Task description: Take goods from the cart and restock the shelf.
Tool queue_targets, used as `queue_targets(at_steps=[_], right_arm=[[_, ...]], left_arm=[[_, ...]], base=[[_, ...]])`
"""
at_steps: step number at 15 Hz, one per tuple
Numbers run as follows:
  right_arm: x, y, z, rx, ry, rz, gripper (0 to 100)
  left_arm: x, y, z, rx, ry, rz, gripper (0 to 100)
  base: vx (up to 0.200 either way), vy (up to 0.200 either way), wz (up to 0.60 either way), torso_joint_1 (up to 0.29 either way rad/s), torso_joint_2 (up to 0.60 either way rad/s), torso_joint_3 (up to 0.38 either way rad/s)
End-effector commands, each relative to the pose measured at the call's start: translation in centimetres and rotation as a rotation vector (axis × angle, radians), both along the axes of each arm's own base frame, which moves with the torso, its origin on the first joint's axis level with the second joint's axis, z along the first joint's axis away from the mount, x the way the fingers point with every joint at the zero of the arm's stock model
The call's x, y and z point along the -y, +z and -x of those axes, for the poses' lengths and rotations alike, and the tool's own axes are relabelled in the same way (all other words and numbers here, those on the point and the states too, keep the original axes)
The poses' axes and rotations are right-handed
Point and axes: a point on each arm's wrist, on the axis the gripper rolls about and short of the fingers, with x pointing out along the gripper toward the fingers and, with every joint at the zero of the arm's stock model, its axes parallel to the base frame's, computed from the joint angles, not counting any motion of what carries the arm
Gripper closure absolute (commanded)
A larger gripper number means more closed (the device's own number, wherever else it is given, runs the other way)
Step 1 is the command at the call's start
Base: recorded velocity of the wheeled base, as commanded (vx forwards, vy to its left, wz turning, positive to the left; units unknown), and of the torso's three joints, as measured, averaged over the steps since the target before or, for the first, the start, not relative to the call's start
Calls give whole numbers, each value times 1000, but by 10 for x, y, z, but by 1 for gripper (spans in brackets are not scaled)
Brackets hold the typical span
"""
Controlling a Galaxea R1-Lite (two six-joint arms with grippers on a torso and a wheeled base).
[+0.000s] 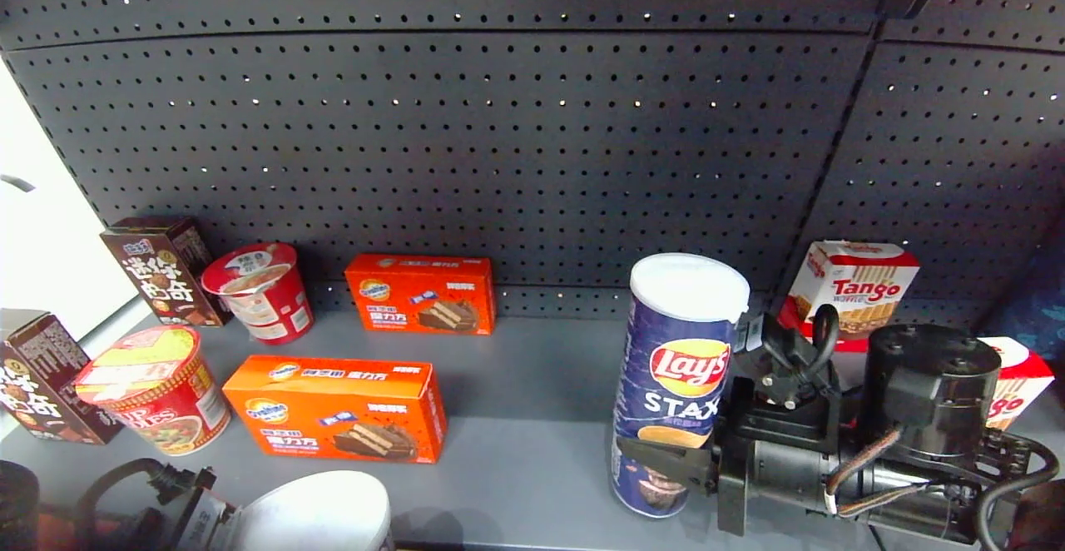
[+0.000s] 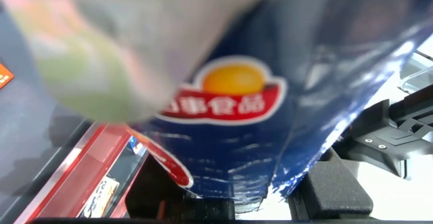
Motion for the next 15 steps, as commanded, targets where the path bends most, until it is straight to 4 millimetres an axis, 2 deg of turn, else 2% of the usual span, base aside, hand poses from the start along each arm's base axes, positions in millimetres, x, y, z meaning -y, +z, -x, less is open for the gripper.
queue_targets(at_steps=[1,7,14,15], right_arm=[[2,-7,2,-16,1,14,100],[4,-20,-6,-23,-22,18,100],[3,-26,-6,-39,-14,31,100],[4,-28,-4,-44,-13,39,0]], left_arm=[[1,-1,-1,-6,-1,-3,100],[1,-1,-1,-11,1,-6,100],[0,-3,-1,-19,0,-9,100],[0,-3,-1,-19,-2,-9,100]], base=[[0,0,0,0,0,0],[0,0,0,0,0,0],[0,0,0,0,0,0],[0,0,0,0,0,0]])
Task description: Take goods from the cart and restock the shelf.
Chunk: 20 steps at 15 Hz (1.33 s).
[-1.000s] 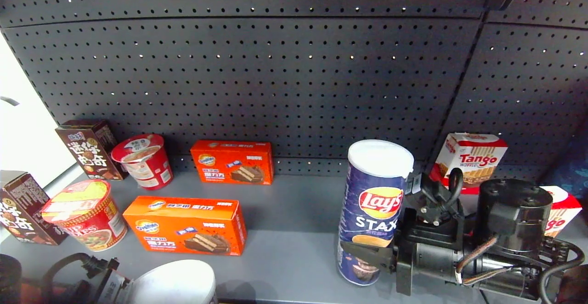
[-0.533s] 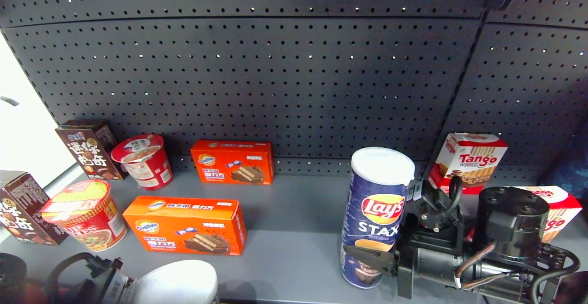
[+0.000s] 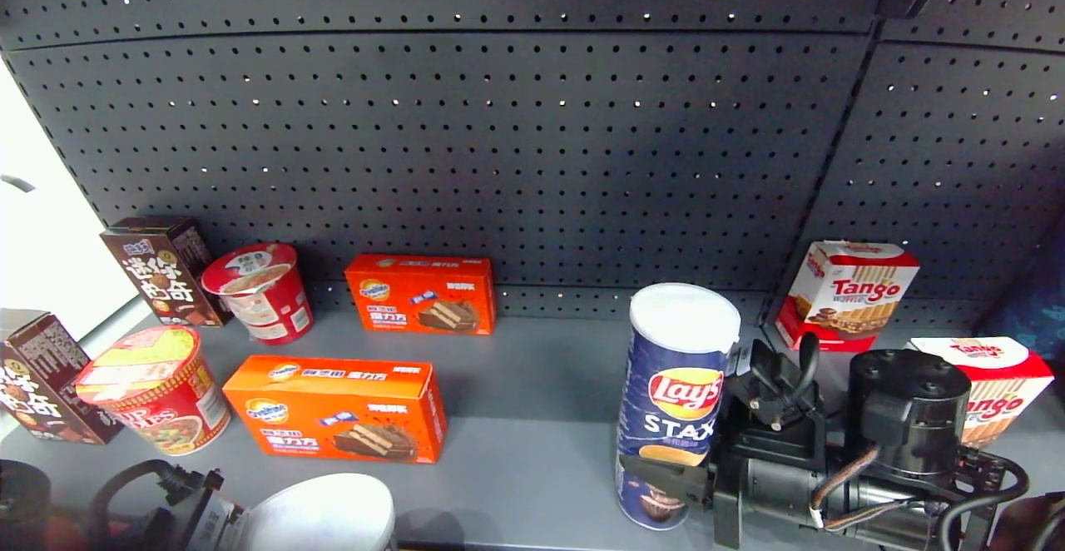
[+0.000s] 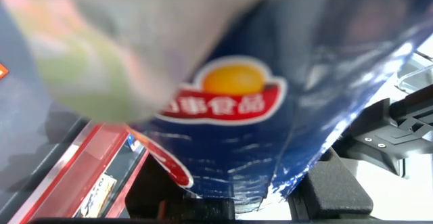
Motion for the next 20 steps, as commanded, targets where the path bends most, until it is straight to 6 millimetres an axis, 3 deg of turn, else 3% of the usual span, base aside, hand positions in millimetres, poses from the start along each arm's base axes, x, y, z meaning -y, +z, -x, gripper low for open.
queue_targets(at_steps=[1,11,20], right_arm=[[1,-4,2,-12,2,12,0],[7,2,8,5,-9,3,0],[36,7,32,11,-52,-1,0]], left_arm=[[0,0,0,-3,1,-1,100],[-1,-3,2,-10,-1,-5,100],[-2,-4,3,-9,-4,-4,100]], base=[[0,0,0,0,0,0],[0,0,0,0,0,0],[0,0,0,0,0,0]])
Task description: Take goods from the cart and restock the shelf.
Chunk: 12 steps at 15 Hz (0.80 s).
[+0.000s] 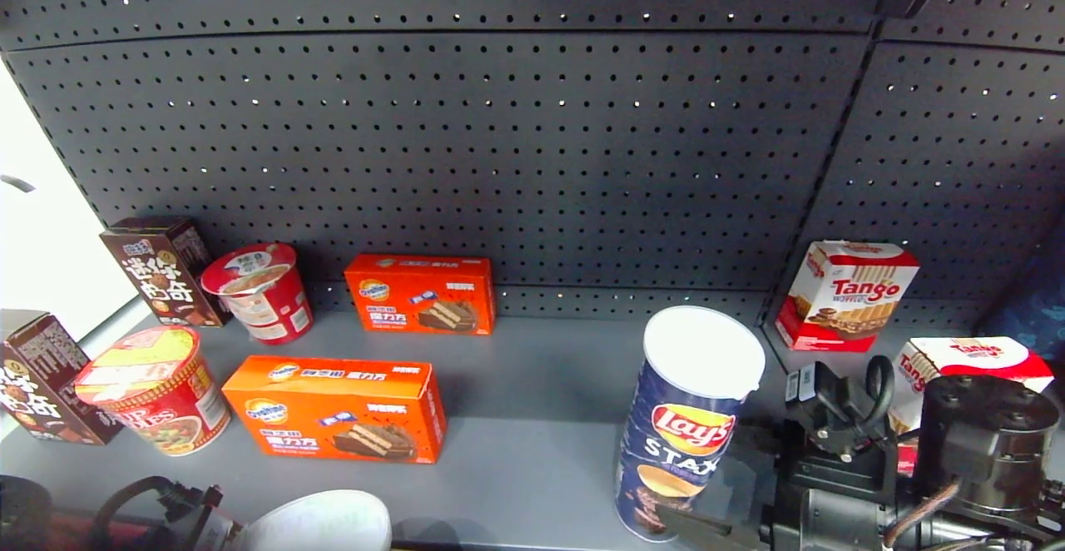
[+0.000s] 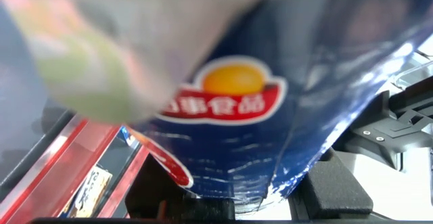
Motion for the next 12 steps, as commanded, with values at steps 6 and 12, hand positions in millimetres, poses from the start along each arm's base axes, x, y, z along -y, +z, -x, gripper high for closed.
queue_targets(at_steps=[6,12], right_arm=[[16,11,13,40,-32,-25,0],[18,8,6,26,-58,-15,0]], left_arm=[[5,5,-7,7,-5,3,100],[4,4,-6,5,-5,1,100]], base=[[0,0,0,0,0,0],[0,0,0,0,0,0]])
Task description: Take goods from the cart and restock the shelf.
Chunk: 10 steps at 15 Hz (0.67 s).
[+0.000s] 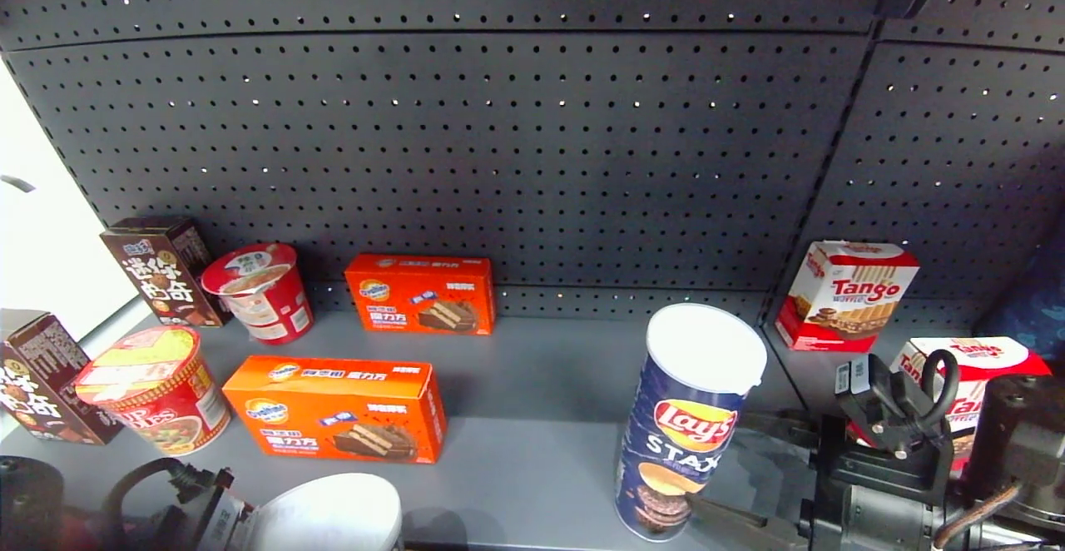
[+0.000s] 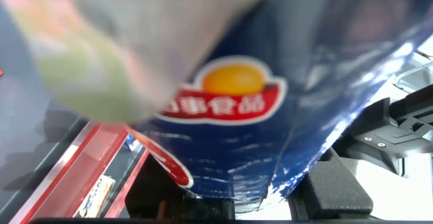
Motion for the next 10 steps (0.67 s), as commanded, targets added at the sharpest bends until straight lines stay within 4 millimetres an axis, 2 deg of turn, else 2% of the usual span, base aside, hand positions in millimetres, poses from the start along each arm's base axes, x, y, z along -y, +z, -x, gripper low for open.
queue_targets(at_steps=[1,6,8,10], right_arm=[[1,-3,-2,-11,-9,7,0],[3,-4,-1,-17,-10,9,0],[3,-3,3,-10,5,5,0],[4,6,13,36,30,-15,0]], left_arm=[[0,-1,0,-4,1,-2,100],[0,-2,1,-8,1,-5,100],[-1,-3,1,-9,-1,-5,100],[0,0,0,0,-1,1,100]], base=[[0,0,0,0,0,0],[0,0,0,0,0,0],[0,0,0,0,0,0],[0,0,0,0,0,0]])
